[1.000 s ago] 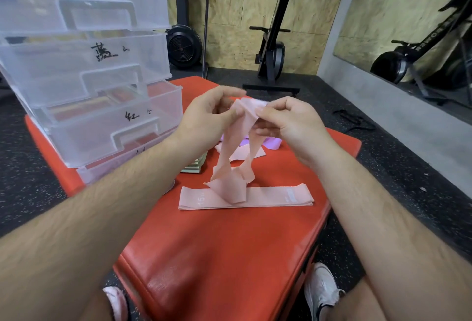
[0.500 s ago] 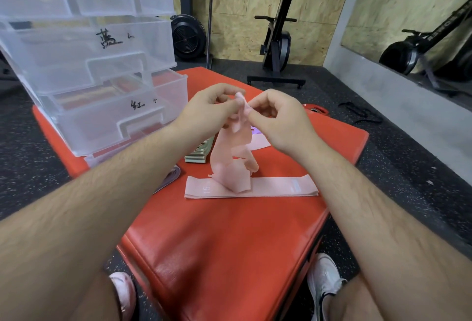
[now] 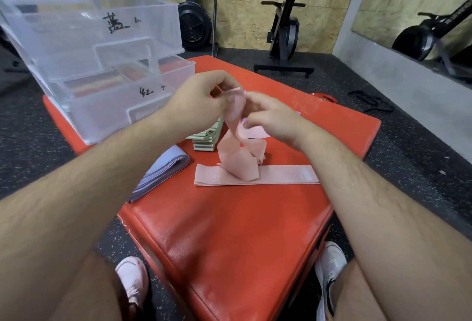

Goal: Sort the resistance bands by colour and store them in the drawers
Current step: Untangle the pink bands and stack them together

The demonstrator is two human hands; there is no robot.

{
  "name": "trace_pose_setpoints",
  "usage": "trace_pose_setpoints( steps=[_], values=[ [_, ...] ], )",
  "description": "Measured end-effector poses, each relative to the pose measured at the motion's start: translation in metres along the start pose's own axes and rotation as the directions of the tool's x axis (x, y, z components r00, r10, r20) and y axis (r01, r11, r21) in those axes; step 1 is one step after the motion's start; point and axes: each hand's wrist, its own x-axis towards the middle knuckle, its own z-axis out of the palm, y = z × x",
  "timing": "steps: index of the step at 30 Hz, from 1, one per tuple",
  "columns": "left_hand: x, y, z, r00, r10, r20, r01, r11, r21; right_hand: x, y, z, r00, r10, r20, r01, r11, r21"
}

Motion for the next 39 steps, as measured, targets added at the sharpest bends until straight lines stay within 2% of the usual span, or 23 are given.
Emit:
trace_pose_setpoints(
  steps=[3, 8, 13, 19, 24, 27, 33, 37, 39],
  values=[
    [0.000, -0.003, -0.007, 0.998, -0.038, -0.056, 0.033, 0.996, -0.081, 0.003, 0.009, 0.008, 0.998, 0.021, 0.058, -0.013, 0.991, -0.136],
    [0.000, -0.007, -0.019, 0.967, -0.150, -0.206, 0.102, 0.968, -0.229, 0.008, 0.016, 0.003, 0.999, 0.044, -0.011, -0.045, 0.958, -0.284],
    [0.002, -0.012, -0.027, 0.923, -0.194, -0.331, 0.088, 0.947, -0.308, 0.001, 0.013, -0.008, 1.000, 0.008, -0.026, -0.015, 0.961, -0.275],
    [0.002, -0.019, -0.032, 0.899, -0.219, -0.380, 0.105, 0.949, -0.299, -0.004, 0.025, -0.021, 0.993, 0.105, -0.052, -0.117, 0.839, -0.532],
    [-0.001, -0.021, -0.027, 0.913, -0.201, -0.355, 0.145, 0.973, -0.177, -0.008, 0.038, -0.025, 0.969, 0.241, -0.053, -0.224, 0.771, -0.595],
    [-0.002, -0.021, -0.025, 0.922, -0.172, -0.346, 0.128, 0.981, -0.148, -0.007, 0.040, -0.025, 0.947, 0.313, -0.066, -0.311, 0.855, -0.416],
    [-0.004, -0.021, -0.021, 0.942, -0.169, -0.290, 0.129, 0.980, -0.151, -0.009, 0.052, -0.026, 0.930, 0.366, 0.027, -0.285, 0.767, -0.575],
    [-0.005, -0.019, -0.018, 0.955, -0.196, -0.222, 0.163, 0.974, -0.157, -0.006, 0.049, -0.025, 0.945, 0.326, 0.012, -0.253, 0.756, -0.603],
    [-0.006, -0.018, -0.016, 0.960, -0.219, -0.174, 0.199, 0.972, -0.126, -0.007, 0.043, -0.026, 0.953, 0.304, 0.000, -0.251, 0.785, -0.566]
  ],
)
